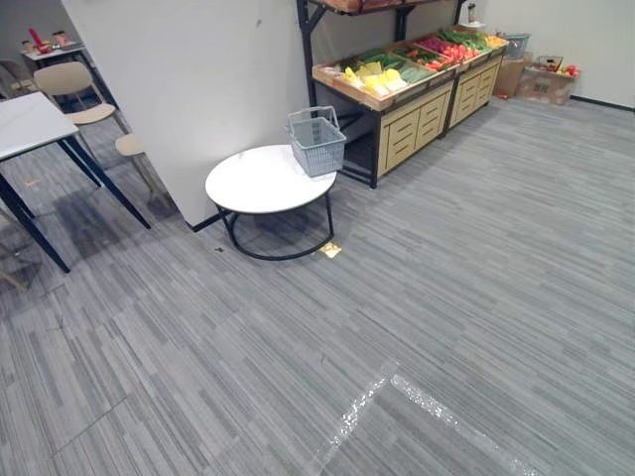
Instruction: Pick vegetable in the basket
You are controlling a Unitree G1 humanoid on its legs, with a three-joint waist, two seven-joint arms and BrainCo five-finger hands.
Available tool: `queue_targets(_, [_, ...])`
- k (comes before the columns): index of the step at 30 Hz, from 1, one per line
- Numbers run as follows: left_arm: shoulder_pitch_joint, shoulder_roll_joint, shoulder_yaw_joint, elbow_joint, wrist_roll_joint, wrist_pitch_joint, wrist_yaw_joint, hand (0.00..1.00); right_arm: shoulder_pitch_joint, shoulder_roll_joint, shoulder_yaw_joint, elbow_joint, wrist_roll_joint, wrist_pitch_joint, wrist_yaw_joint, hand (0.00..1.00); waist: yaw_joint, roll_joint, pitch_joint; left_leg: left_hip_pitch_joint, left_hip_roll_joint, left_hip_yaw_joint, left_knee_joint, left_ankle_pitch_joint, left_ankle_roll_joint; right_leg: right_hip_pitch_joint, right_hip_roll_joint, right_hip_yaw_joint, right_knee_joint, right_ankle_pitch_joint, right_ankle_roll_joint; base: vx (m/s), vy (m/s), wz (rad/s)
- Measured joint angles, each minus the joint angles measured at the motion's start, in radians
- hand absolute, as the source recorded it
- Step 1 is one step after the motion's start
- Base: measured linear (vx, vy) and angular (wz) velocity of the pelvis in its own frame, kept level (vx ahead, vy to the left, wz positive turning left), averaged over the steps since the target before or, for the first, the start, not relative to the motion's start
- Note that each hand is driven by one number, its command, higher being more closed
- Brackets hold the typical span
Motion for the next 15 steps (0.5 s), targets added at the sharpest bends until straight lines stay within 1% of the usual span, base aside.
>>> queue_targets(2, [-0.004,0.000,0.002,0.001,0.000,0.000,-0.002,0.00,-0.003,0.000,0.000,0.000,0.000,0.000,0.000,0.00,0.001,0.000,0.005,0.011,0.001,0.001,0.000,-0.006,-0.010,0.019,0.001,-0.003,-0.017,0.002,0.003,0.04,-0.016,0.00])
queue_targets(4, [-0.004,0.000,0.002,0.001,0.000,0.000,-0.002,0.00,-0.008,0.000,0.000,0.000,0.000,-0.001,0.000,0.00,0.001,0.000,0.008,0.017,0.001,0.002,0.000,-0.008,-0.012,0.027,0.002,-0.003,-0.021,0.002,0.004,0.02,-0.008,-0.01])
queue_targets(12, [-0.011,0.000,-0.005,0.002,0.001,-0.001,-0.004,0.00,-0.019,0.001,-0.003,0.000,0.000,-0.011,0.001,0.00,0.004,0.002,0.019,0.017,0.006,0.006,-0.001,-0.008,-0.012,0.026,0.006,0.001,-0.023,0.002,0.004,-0.02,-0.013,-0.01])
queue_targets(15, [-0.009,0.003,-0.020,0.002,0.000,-0.013,-0.002,0.00,-0.019,0.001,0.001,0.000,-0.001,-0.015,0.000,0.00,0.005,0.002,0.019,0.017,0.012,0.006,-0.001,-0.008,-0.012,0.026,0.012,0.000,-0.027,0.002,0.004,-0.04,-0.027,-0.01])
